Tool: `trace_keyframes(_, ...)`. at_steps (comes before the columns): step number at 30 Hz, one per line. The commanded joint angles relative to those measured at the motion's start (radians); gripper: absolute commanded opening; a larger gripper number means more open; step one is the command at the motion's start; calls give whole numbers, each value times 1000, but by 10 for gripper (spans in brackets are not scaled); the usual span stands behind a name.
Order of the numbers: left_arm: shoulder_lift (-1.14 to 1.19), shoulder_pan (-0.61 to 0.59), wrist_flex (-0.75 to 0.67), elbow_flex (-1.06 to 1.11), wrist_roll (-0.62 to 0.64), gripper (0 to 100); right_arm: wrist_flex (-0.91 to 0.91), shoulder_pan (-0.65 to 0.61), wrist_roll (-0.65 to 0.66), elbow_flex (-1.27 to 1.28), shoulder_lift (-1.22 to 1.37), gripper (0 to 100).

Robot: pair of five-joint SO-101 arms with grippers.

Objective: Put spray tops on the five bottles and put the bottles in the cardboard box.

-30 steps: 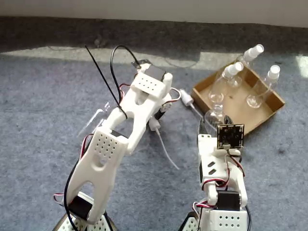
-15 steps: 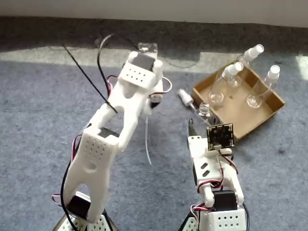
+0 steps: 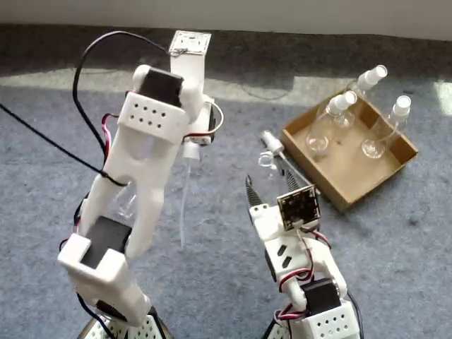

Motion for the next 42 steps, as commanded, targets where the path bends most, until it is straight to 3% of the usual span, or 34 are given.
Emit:
trace_keyframes(1,-209,-10,5,59,-11,4,-33,-84,-5,53,-18,84)
trace_keyframes(7,-421,-10,5,150,-11,4,-33,-214,-6,53,-19,84)
trace_keyframes(16,-700,-120,-49,257,-12,4,-33,-234,-3,54,-19,84)
trace_keyframes(20,-768,-122,-213,401,-12,4,-33,-234,-3,54,-19,84)
trace_keyframes(30,-938,-87,-875,799,-9,4,-71,-229,-3,113,-19,84)
trace_keyframes(36,-1044,8,-1074,880,-6,4,-71,-229,-3,113,-19,84)
trace_keyframes(42,-1058,15,-1215,889,-6,4,-70,-229,-3,113,-18,84)
